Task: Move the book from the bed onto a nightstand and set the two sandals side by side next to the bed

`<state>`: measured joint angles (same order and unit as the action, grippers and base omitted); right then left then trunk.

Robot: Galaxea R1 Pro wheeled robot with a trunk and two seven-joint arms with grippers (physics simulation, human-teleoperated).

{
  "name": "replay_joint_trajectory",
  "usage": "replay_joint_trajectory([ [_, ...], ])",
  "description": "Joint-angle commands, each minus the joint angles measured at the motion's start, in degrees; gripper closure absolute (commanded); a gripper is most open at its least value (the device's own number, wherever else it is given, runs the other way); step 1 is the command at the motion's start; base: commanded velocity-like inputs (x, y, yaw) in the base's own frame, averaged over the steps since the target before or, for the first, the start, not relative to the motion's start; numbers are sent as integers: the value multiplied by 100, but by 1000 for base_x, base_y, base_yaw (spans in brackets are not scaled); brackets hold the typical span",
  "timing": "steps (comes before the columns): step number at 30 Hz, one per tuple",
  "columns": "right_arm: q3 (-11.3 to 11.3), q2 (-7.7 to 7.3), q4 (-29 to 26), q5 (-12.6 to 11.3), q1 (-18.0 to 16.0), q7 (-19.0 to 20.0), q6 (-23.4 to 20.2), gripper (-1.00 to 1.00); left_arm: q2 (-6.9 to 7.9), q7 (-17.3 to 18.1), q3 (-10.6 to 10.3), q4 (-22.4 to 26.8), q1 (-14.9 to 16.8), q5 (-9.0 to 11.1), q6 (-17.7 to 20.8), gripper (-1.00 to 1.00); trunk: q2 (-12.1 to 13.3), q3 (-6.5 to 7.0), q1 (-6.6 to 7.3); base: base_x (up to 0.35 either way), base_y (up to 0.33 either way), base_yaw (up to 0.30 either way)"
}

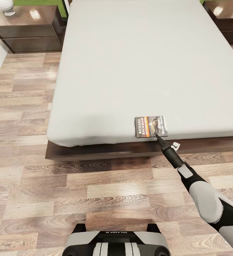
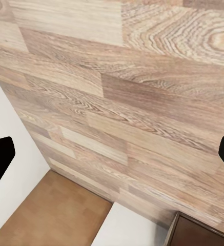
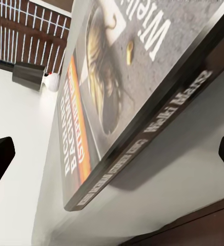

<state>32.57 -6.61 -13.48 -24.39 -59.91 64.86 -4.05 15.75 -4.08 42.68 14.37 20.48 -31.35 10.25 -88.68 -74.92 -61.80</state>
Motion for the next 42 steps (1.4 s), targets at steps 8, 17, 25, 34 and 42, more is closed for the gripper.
replay_joint_trajectory([
  [8, -14, -6, 9, -49, -3, 18, -43, -100, -2, -5, 13, 5, 6, -21, 20, -100, -1, -2, 0, 4, 0, 0],
  [17, -14, -8, 8, -50, -1, 18, -43, -100, -1, -11, 13, 5, 4, -21, 20, -100, -1, -2, 0, 39, 0, 0],
  [25, -14, -23, 12, -56, -3, -49, -43, -100, -2, -13, 13, 5, 4, -26, 20, -100, -1, -2, 0, 8, 0, 0],
  [34, -14, -32, 12, -57, -3, -98, -43, -100, -2, -14, 12, 6, 6, -27, 20, -100, -1, -2, 0, 1, 0, 0],
  [42, -19, -33, 11, -52, 0, -104, -43, -100, -2, -14, 13, 5, 4, -27, 20, -100, -1, -2, 0, 0, 0, 0],
])
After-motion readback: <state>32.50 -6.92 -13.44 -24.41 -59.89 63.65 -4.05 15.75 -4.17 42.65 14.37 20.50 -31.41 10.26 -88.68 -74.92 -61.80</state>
